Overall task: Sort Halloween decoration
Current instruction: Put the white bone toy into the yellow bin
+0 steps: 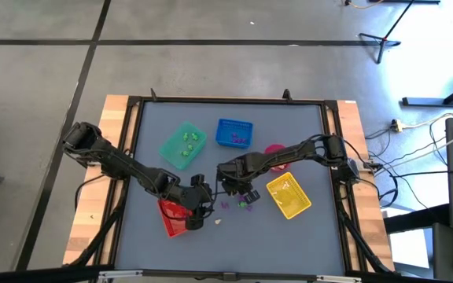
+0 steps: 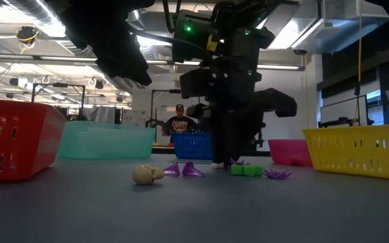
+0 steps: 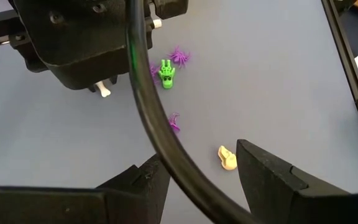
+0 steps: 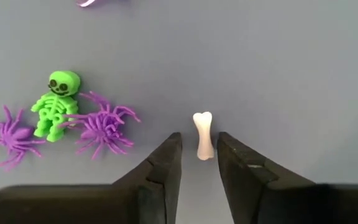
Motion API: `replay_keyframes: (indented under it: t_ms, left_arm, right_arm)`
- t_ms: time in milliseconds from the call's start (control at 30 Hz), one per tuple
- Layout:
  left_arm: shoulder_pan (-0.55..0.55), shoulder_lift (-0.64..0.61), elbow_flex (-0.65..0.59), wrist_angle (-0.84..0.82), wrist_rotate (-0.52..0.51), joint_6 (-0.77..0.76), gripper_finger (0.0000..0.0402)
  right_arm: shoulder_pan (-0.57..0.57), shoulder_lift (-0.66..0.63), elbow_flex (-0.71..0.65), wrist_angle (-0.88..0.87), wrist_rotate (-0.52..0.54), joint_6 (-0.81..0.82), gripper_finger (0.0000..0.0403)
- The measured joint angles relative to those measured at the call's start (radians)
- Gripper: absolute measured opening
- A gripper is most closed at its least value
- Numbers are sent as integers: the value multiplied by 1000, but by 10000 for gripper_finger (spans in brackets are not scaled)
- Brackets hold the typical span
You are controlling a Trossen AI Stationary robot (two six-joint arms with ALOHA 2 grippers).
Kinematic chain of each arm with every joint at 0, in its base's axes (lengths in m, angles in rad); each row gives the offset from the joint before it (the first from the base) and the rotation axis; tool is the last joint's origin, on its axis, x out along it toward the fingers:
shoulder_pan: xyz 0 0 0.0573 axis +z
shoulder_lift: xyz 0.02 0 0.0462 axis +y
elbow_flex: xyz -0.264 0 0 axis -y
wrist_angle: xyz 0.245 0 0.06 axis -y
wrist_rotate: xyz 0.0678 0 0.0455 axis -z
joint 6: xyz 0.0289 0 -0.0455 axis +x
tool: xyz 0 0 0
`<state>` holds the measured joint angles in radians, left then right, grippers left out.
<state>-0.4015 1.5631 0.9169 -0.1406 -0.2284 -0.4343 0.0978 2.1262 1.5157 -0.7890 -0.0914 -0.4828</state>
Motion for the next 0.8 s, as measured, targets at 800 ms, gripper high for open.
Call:
replay_keyframes:
  t_ms: [800]
  left_arm:
    - [-1,0,0,0,2,0,164]
  right_arm:
    - [0,9,44,-51,4,3,37]
